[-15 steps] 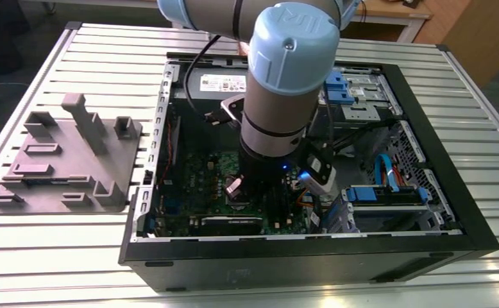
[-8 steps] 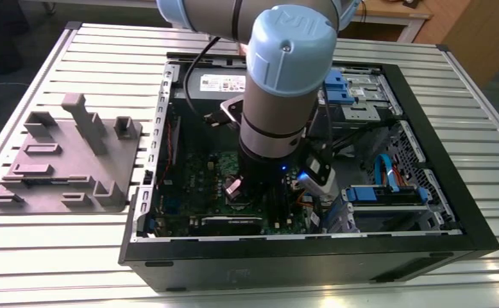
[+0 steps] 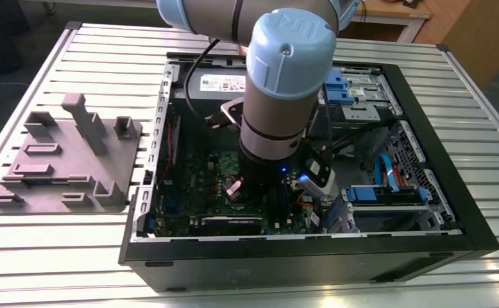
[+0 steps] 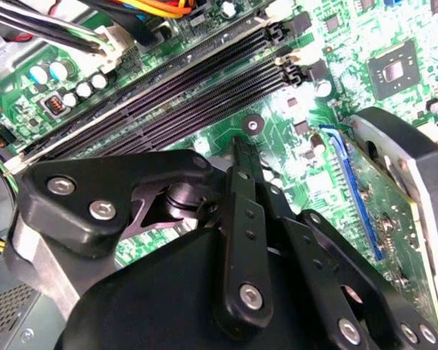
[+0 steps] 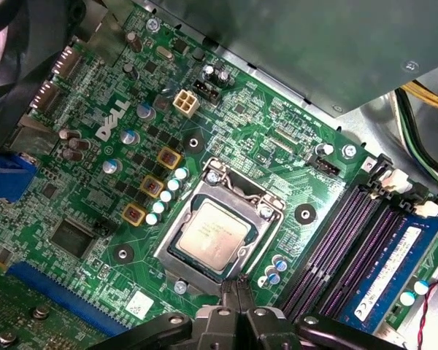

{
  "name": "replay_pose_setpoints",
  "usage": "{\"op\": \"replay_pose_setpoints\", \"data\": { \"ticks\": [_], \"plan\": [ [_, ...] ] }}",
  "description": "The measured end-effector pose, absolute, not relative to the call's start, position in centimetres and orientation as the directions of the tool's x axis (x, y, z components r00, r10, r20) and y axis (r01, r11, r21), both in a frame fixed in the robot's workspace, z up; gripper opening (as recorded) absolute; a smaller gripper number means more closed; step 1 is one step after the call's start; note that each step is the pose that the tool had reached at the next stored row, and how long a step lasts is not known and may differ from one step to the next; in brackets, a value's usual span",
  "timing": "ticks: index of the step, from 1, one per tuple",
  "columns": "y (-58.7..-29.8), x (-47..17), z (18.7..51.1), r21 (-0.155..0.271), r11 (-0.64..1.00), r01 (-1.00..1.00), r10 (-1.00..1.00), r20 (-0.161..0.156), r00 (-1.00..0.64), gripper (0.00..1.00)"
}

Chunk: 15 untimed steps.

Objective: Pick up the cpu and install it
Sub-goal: 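Install the first cpu locking lever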

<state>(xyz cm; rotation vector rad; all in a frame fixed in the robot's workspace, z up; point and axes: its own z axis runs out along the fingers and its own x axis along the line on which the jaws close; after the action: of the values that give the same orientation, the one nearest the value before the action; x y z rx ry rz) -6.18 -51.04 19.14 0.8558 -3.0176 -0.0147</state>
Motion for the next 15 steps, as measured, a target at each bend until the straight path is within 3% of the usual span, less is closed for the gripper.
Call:
{"op": "replay_pose_setpoints", "data": {
  "ticks": [15],
  "plan": [
    [-51.34, -5.3, 19.06, 0.01, 0.851, -0.525, -0.525, 0.002, -0.851, 0.1]
  ]
}}
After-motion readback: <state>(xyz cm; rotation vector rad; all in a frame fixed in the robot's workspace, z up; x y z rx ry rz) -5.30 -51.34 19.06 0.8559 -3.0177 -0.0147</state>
